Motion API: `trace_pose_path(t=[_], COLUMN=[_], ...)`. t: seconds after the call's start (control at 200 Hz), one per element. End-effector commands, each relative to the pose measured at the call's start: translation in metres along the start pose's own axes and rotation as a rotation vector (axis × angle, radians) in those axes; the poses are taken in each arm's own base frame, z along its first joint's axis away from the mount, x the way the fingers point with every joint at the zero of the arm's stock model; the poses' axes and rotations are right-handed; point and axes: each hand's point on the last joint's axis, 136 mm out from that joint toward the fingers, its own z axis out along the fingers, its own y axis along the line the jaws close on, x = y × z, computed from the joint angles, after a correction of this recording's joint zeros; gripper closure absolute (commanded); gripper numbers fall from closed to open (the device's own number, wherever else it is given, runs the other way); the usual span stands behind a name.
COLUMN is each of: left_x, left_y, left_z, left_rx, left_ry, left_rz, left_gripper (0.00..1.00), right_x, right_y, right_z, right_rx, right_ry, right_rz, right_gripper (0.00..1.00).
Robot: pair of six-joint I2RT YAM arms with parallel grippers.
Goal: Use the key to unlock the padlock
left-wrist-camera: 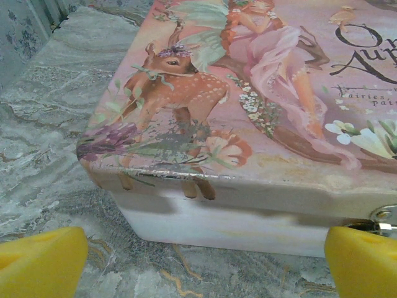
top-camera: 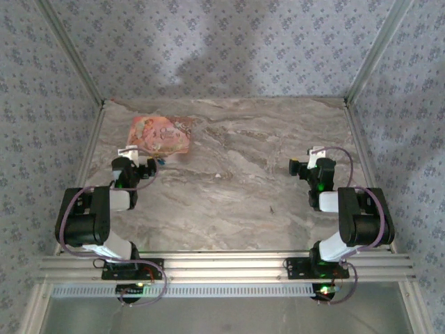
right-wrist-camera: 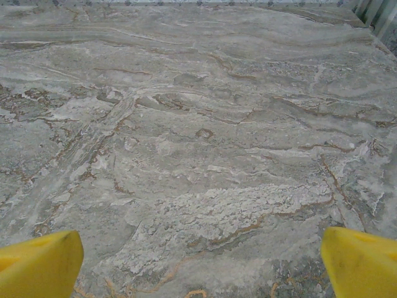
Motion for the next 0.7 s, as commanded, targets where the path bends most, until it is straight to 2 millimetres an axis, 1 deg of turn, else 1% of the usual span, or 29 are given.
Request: trace_pose_path(t=[0.0,0.09,0.21,0.34,0.44,0.475,0.57,0.64,0.695], left_x=[-0.018,-0.029,-0.05,-0.07,-0.08,-0.083,-0.086,-0.086,-0.086], left_y=[-0.001,0.001,-0.002,-0.011,-0.027,-0.036,-0.065,-0.085,-0.102], left_z=[-0.016,-0.031,-0.049,-0.066,-0.076,-0.08,-0.089,-0.094,-0.097], left_rx=[0.004,-0.009,0.005,0.052,0.124,0.162,0.247,0.299,0.346], left_ry=[-0.081,-0.094,-0.111,-0.096,-0.066,-0.051,-0.015,0.0,0.01], left_rz=[-0.007,-0.014,-0.046,-0.186,-0.302,-0.334,-0.367,-0.386,-0.405], left_gripper=[0.02,0.02,0.02,0.02,0.02,0.02,0.02,0.02,0.02], right_x=[-0.013,-0.026,-0.044,-0.059,-0.063,-0.064,-0.058,-0.044,-0.027], right_y=[-0.009,-0.013,-0.01,-0.003,0.011,0.018,0.042,0.061,0.076], right_z=[-0.007,-0.016,-0.029,-0.047,-0.062,-0.067,-0.082,-0.093,-0.103], right_rx=[0.035,0.052,0.051,0.026,-0.011,-0.031,-0.089,-0.131,-0.154], right_ry=[-0.036,-0.047,-0.042,-0.022,0.047,0.073,0.18,0.276,0.36], right_rz=[0.031,0.037,0.042,0.15,0.228,0.252,0.28,0.269,0.249], right_gripper=[0.0,0.0,0.0,0.0,0.0,0.01,0.06,0.07,0.08])
